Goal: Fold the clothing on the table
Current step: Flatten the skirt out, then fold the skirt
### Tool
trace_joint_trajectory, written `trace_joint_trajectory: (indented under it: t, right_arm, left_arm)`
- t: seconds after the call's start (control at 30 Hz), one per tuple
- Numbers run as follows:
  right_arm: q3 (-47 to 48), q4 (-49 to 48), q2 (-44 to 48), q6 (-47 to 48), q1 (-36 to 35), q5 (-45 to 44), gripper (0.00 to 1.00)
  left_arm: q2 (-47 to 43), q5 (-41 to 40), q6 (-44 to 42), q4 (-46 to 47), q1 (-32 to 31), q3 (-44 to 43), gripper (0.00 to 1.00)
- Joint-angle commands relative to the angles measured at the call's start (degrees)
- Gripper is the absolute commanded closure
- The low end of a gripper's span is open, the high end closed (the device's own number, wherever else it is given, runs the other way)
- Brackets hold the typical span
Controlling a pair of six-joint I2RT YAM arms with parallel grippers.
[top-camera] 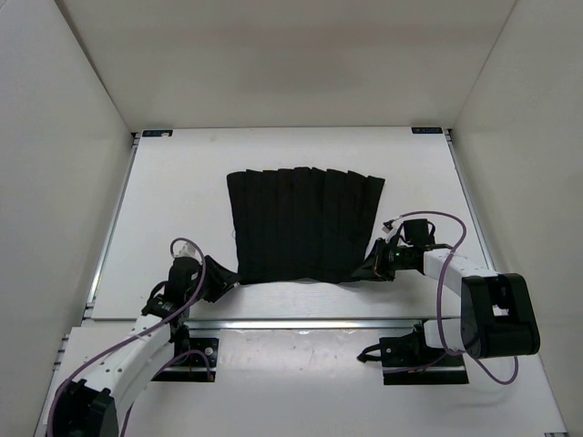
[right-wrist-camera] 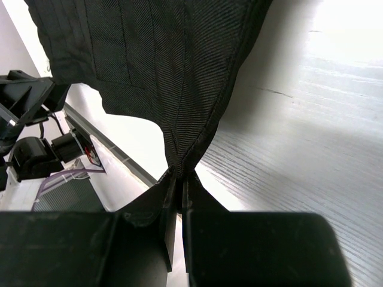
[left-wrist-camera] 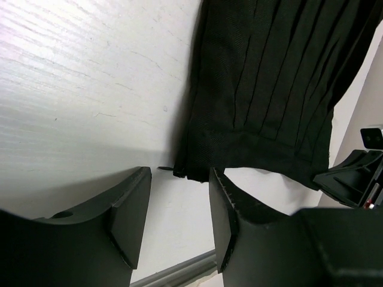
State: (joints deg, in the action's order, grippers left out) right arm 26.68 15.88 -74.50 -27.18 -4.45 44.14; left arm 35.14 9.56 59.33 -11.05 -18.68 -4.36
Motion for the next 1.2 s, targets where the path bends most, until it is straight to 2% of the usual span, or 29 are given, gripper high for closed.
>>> trace_joint_trajectory:
  t: [0.0, 0.27, 0.47, 0.5, 0.57, 0.6, 0.67, 0.77, 0.87, 1.0, 1.17]
  right_arm:
    - [1.36, -0.41, 0.76, 0.46, -1.0, 1.03, 1.0]
    - [1.89, -0.05, 1.11, 0.81, -0.03, 1.3, 1.0]
    - [2.06, -0.5, 1.2, 0.37, -0.04, 1.91, 1.0]
    - [1.89, -0.32, 1.29, 0.37, -0.3, 2.09, 0.99]
    - [2.15, -0.15, 1.37, 0.72, -0.03, 2.09, 1.0]
    - [2.06, -0.15, 1.46, 0.81, 0.05, 2.18, 1.0]
    - [2.15, 0.99, 2.08, 1.24, 0.67, 2.44, 1.0]
    - [2.85, 4.32, 3.3, 3.18, 2.07, 2.18, 1.0]
    - [3.56, 9.69, 7.25, 5.82, 2.95, 1.48, 1.0]
    - [4.7, 16.89, 11.56, 7.84, 3.04, 0.68, 1.0]
    - [4.35, 25.05, 19.2, 9.16, 6.1, 0.6, 1.0]
  left_arm:
    - [3.0, -3.06, -2.11, -0.39, -1.27, -0.91, 0.45]
    - [8.11, -3.41, -1.06, 3.22, -4.08, -1.88, 0.46]
    - [11.53, -2.88, -0.1, 7.61, -4.35, -0.21, 0.53]
    - [12.4, -3.32, -0.09, 8.66, -4.61, 0.23, 0.57]
    - [13.29, -3.41, -0.18, 9.46, -4.61, 0.32, 0.79]
    - [13.55, -3.76, -0.44, 9.81, -4.88, 0.14, 0.83]
    - [13.55, -4.55, -1.32, 9.21, -4.35, -0.21, 1.0]
    - [11.46, -3.24, -4.73, 4.48, -1.46, -2.57, 1.0]
    - [7.16, -3.14, -8.26, -4.3, -0.13, -6.44, 1.0]
    - [2.76, -3.5, -11.77, -15.2, -1.97, -12.76, 1.0]
    - [-6.28, -2.53, -10.82, -25.49, -3.29, -16.98, 1.0]
